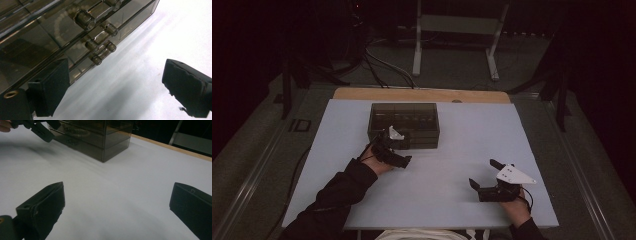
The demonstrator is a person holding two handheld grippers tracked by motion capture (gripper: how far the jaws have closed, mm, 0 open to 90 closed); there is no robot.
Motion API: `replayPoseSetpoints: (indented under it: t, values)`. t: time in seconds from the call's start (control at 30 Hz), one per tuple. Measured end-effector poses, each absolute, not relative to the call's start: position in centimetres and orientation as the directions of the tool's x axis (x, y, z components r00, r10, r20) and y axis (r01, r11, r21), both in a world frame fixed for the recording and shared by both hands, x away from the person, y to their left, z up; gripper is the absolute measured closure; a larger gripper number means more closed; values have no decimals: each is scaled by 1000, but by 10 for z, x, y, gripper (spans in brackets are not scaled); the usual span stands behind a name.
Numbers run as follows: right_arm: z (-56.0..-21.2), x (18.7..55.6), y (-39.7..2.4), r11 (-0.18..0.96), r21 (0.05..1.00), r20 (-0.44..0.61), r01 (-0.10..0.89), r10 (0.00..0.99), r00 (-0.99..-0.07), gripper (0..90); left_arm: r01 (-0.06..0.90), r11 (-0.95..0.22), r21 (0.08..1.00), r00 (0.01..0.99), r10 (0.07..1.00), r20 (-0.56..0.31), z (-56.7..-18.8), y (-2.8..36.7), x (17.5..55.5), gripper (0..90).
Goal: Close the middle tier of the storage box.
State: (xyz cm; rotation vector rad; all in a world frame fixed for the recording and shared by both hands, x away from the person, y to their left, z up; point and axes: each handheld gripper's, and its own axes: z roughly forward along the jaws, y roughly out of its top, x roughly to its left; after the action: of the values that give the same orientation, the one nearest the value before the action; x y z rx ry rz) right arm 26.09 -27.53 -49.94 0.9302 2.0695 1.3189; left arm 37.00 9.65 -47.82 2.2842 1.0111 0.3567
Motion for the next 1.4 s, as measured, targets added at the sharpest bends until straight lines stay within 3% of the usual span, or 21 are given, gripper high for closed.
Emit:
replayPoseSetpoints:
  t: [0.23, 0.63, 0.93, 1.4]
  values:
    - [-499, 261, -276, 293, 916, -57, 273, 771, -634, 0, 565, -542, 622, 706, 708, -25, -476, 92, 372, 8]
    - [-499, 261, -276, 290, 917, -56, 274, 773, -632, 0, 483, -597, 640, 817, 570, -85, -473, 82, 371, 8]
    - [-499, 260, -275, 293, 917, -60, 271, 773, -632, 0, 443, -623, 645, 844, 531, -66, -463, 85, 367, 8]
    - [-499, 260, -275, 295, 915, -59, 275, 772, -633, 0, 434, -576, 693, 835, 545, -70, -456, 104, 363, 8]
